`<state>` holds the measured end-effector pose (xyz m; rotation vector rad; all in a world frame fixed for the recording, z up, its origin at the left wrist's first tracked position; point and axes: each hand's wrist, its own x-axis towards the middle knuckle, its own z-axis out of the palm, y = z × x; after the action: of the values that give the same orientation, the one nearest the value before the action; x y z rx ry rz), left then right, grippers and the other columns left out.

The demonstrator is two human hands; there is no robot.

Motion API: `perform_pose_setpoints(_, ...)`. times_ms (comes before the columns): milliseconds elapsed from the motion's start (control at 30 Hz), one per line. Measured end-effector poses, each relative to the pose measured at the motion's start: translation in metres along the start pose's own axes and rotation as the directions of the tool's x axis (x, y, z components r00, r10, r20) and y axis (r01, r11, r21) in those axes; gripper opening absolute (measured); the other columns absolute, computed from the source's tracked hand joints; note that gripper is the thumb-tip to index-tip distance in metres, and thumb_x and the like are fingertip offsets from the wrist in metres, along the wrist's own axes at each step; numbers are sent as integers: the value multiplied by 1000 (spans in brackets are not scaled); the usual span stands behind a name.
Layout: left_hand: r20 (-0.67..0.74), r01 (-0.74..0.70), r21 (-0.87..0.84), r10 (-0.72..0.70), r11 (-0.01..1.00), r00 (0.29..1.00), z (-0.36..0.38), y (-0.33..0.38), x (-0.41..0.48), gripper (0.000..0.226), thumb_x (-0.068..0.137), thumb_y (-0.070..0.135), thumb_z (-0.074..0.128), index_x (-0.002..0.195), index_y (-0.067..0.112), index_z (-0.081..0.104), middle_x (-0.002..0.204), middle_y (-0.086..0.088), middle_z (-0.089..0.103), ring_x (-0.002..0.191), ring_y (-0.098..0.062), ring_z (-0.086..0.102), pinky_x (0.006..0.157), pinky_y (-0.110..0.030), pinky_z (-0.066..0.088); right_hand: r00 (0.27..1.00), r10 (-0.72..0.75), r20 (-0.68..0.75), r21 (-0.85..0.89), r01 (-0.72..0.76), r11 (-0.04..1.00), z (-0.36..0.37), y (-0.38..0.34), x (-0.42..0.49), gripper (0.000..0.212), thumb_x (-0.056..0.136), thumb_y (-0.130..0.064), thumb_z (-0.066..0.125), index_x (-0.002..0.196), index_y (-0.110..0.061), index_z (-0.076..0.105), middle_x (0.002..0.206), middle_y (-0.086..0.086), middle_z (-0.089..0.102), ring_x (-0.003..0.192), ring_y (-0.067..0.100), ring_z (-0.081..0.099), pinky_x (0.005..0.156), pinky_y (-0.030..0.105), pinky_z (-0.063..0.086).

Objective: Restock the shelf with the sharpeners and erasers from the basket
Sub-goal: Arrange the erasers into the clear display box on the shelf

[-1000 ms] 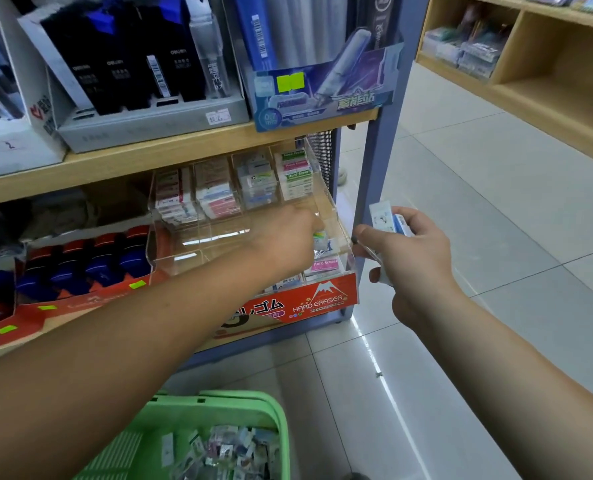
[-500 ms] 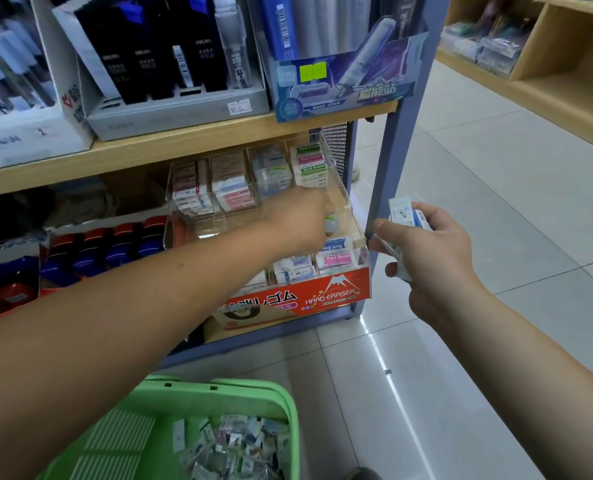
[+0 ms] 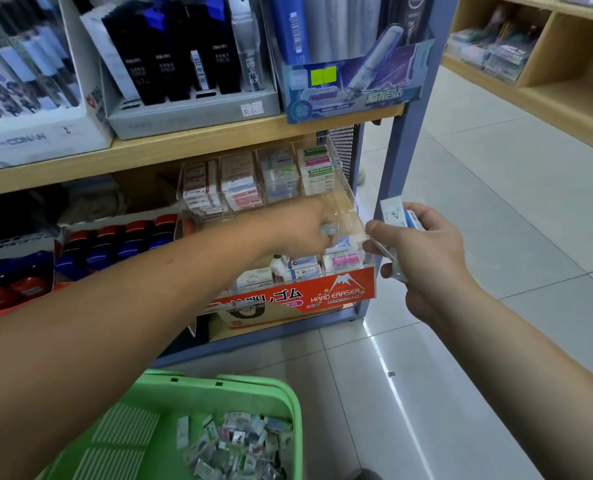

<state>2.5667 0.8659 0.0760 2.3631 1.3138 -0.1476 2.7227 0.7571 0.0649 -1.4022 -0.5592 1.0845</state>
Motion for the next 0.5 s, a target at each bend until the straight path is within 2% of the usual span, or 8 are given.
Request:
perform_pose_setpoints(67,30,-51,-16,51,999,998,1,-4,-3,28,96,42,67,116,22,68,106,-1,72,91,-17,68,78,-36,59,1000,12,0,0,-12,1000,1,1,1,37,88,-12,84,117,-25,65,109,4,72,81,23,78,46,21,52)
perform_pose_setpoints(133,5,-97,-123,98,988,995,0,-4,-9,16,95,40,71,101,25,72,107,5,72,98,-13,67,87,-35,56,1000,16,12,-5,-16,1000,1,2,1,39,87,-11,84,118,-25,66,112,6,72,90,28,77,46,21,51)
perform_pose_setpoints(200,-77,-107,-295,88,950,993,-4,-2,-14,4,92,33,77,90,31,74,99,14,71,91,-4,67,80,-28,55,999,29,39,-9,-29,1000,3,2,0,39,85,-11,85,116,-25,66,110,5,73,92,30,77,49,24,55)
perform_pose_setpoints(267,-119,-134,-403,94,905,989,-6,-2,-18,14,86,27,83,78,33,73,91,10,72,79,0,68,65,-23,55,996,39,78,-32,-36,999,6,1,-2,38,82,-13,88,111,-26,67,103,2,75,87,29,79,58,33,63)
perform_pose_setpoints(300,-127,-153,-403,111,902,986,-5,-3,-20,19,83,25,86,75,33,71,89,8,72,76,0,68,61,-23,54,993,43,106,-40,-39,998,8,1,-3,38,81,-14,89,111,-25,68,100,1,77,84,29,79,63,37,64)
perform_pose_setpoints(400,-159,-205,-331,160,921,974,-1,-3,-29,21,79,27,90,86,32,70,94,10,72,87,-4,68,75,-30,57,975,84,205,-27,-80,996,16,-2,-10,40,80,-18,89,114,-19,68,92,3,81,76,29,80,61,38,64)
perform_pose_setpoints(467,-196,-243,-308,189,920,962,1,-4,-35,26,78,28,90,85,37,67,95,12,72,90,-6,67,79,-32,57,960,114,255,-29,-110,993,21,-4,-13,42,79,-18,89,116,-16,68,88,4,81,75,30,80,59,37,64)
perform_pose_setpoints(500,-208,-255,-309,197,916,958,1,-5,-38,27,78,26,90,84,37,67,95,12,71,90,-4,67,79,-30,57,955,131,267,-42,-125,991,22,-5,-13,44,79,-17,89,116,-15,68,88,5,81,77,31,80,63,39,65)
